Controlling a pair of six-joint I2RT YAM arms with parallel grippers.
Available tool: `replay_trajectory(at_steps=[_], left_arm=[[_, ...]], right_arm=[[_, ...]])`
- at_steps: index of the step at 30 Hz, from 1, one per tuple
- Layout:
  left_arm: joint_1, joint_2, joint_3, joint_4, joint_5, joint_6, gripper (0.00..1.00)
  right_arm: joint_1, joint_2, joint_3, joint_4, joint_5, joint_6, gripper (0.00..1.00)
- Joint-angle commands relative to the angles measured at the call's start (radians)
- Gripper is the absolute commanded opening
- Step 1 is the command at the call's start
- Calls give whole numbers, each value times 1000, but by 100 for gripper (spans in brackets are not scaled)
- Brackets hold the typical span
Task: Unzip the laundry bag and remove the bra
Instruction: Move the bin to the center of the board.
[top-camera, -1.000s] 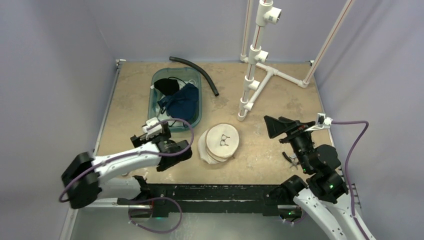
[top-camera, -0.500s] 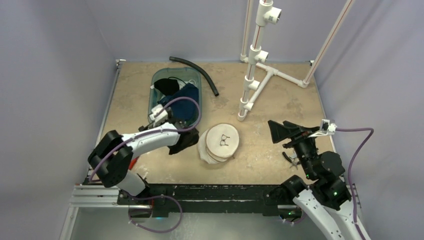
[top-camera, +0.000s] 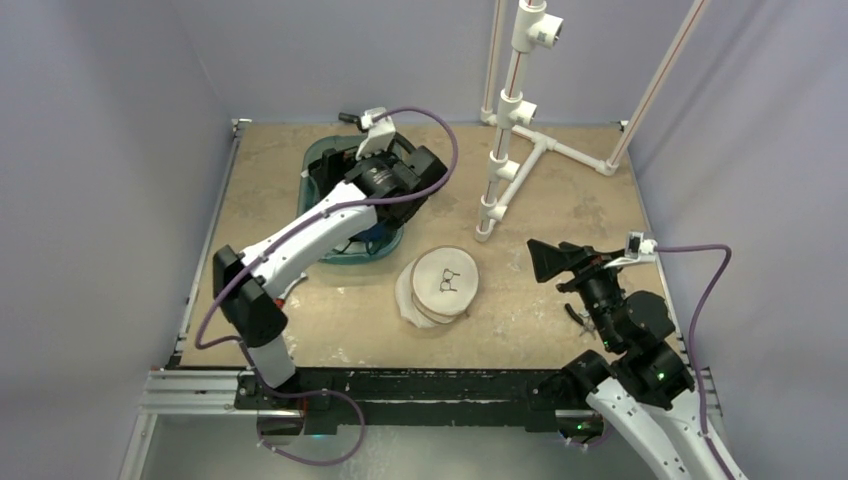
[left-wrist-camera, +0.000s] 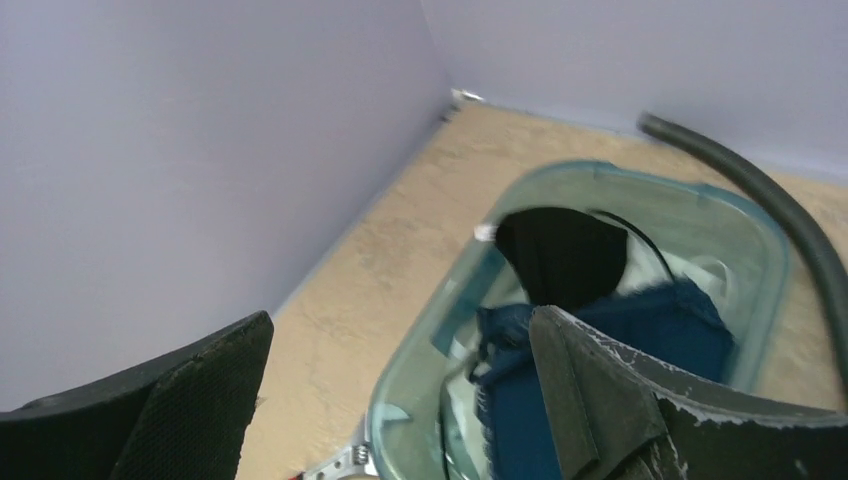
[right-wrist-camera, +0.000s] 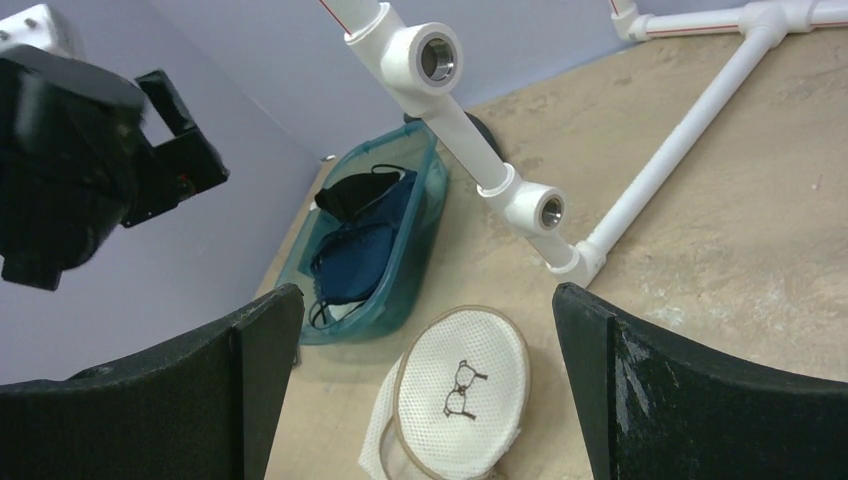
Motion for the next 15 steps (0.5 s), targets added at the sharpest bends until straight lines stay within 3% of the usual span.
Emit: replay_trajectory(at_steps=[1,2,3,6,11,15], left_arm=[[80,-276,-133,765,428,838,99],[108,-347,-183,854,587,859,99],[126,-387,-193,897,654,856,99],[137,-416,-169,951,762,928,99],[166,-395,-317,918,850,977,100],[182,-564,-651,1148,813,992,100]], right_arm=[[-3,-15,10,39,10,-15,98],[-2,-17,16,36,16,-15,98],[-3,-24,21,29,28,-13,98],[-3,-44,20,26,50,-18,98],[-1,-37,3,45,44,-23,98],[-2,14,8,58,8,-21,98]])
